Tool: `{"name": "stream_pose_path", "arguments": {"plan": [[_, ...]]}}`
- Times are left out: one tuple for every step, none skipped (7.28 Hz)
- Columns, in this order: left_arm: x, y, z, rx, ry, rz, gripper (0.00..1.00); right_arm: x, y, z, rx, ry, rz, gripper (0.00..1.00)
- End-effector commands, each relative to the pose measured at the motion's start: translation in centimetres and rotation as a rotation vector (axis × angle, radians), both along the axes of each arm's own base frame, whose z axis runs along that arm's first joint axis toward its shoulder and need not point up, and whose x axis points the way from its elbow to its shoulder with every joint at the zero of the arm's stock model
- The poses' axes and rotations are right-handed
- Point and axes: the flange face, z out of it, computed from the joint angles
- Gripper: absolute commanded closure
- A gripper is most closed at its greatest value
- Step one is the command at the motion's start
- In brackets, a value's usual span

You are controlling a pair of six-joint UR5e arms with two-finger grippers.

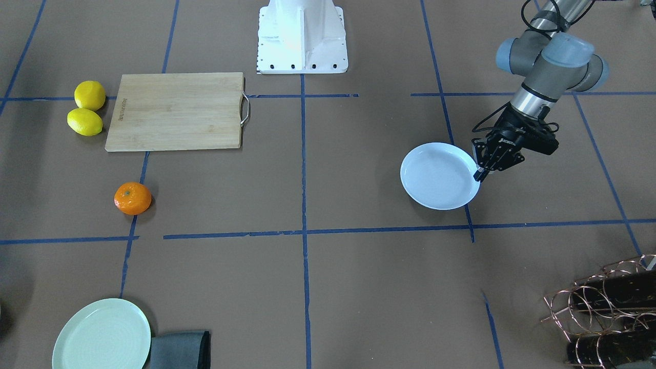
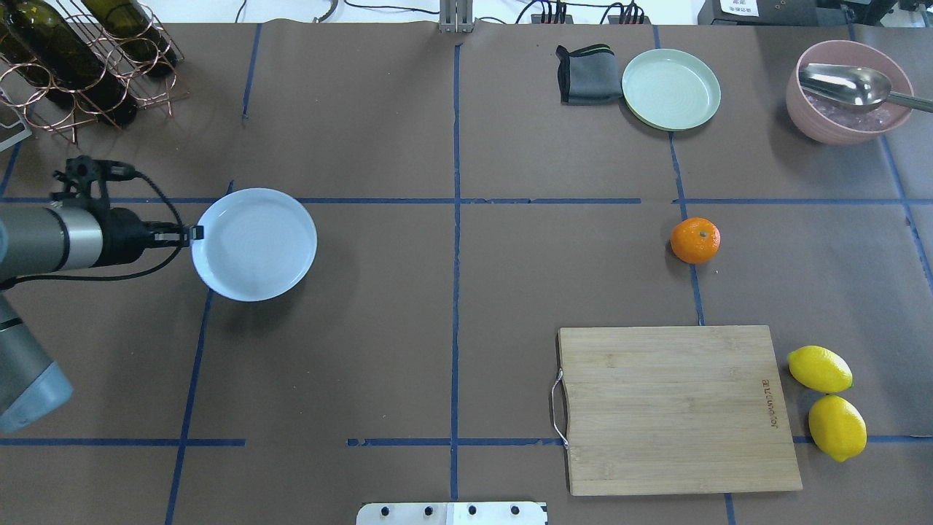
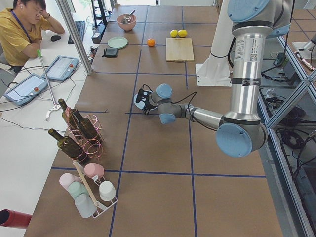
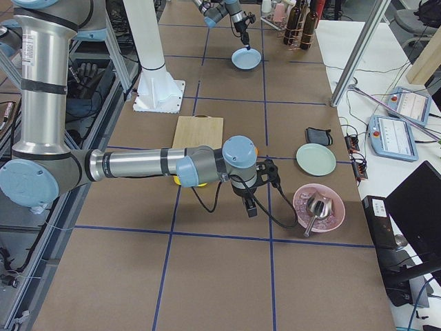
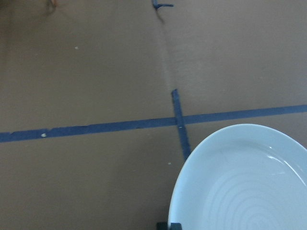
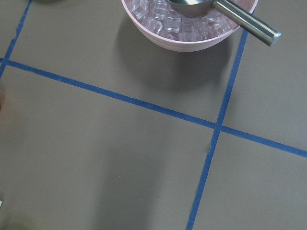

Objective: Pick orange to plate
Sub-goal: 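Push the light blue plate with the left gripper toward the table center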

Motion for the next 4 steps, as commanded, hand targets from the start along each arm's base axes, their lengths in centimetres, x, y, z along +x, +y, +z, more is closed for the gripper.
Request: {"name": "stream_pose_path", "arguments": {"plan": [[7.2,-5.2,-11.2,-0.065,0.056,-0.026,1.00,0.0,0.1,0.2,-0.005,0.000,0.000,0.00],[12.2,-5.8,-15.5,-0.097,0.069,-0.011,1.00,0.1,0.1,0.2,-0.006,0.000,0.002,0.00],[16.5,-4.4,-18.0,-0.089,0.077,-0.017,1.00,0.1,0.1,0.1,-0.004,0.000,0.002,0.00],[19.0,-3.2,-18.9,-0.085,0.078,-0.006,1.00,0.0,0.1,0.2,-0.006,0.000,0.001,0.00]]}}
